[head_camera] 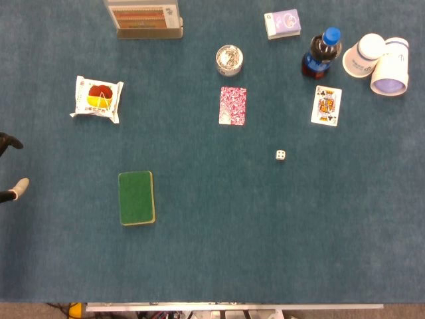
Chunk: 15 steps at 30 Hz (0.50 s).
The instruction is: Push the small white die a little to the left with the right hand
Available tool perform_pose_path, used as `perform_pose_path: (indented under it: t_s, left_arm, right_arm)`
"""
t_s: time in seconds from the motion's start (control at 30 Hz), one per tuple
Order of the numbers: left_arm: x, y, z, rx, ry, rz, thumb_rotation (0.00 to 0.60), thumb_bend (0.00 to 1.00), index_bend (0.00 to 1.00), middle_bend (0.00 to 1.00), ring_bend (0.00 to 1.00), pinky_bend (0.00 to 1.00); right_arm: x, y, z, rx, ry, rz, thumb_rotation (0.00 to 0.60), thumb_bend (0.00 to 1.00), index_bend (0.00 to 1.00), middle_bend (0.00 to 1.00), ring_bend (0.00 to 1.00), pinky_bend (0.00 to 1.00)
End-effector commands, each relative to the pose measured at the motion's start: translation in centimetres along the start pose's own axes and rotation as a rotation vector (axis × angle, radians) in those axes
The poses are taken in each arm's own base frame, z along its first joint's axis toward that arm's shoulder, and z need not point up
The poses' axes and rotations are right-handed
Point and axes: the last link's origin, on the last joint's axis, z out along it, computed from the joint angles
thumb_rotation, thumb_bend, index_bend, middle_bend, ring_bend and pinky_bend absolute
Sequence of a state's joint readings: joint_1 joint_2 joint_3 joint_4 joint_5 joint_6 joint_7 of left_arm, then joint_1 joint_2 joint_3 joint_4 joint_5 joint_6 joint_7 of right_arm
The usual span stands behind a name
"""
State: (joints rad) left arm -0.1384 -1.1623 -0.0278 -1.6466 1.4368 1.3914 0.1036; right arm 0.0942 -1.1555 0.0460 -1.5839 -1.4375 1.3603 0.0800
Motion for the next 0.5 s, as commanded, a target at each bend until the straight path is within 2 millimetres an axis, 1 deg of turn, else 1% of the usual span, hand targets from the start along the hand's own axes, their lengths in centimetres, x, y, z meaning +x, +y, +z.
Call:
perform_pose_path:
  t_s: [0.03, 0.27, 0.5]
  left_arm:
    - [-0.08, -0.08, 0.01, 0.002, -0.002, 0.0, 0.6, 0.17, 0.38, 0.36, 0.27, 0.44]
    - [-0.41, -0.38, 0.05, 0.0, -0.012, -0.005, 0.6, 0.17, 0.38, 0.36, 0.27, 0.44]
    - [-0.53, -0.44, 0.15, 0.008, -0.015, -0.02, 0.6, 0.17, 0.38, 0.36, 0.27, 0.44]
  right_arm:
    - [0.01, -0.01, -0.09, -0.001, 0.001, -0.001, 0.6, 0.23, 0.57, 0.4, 0.35, 0.42]
    - [-0.04, -0.18, -0.24, -0.002, -0.001, -0.005, 0.6, 0.23, 0.57, 0.4, 0.35, 0.42]
    - [0.03, -0.69, 0.28, 0.013, 0.002, 0.009, 0.6, 0.23, 0.57, 0.4, 0.35, 0.42]
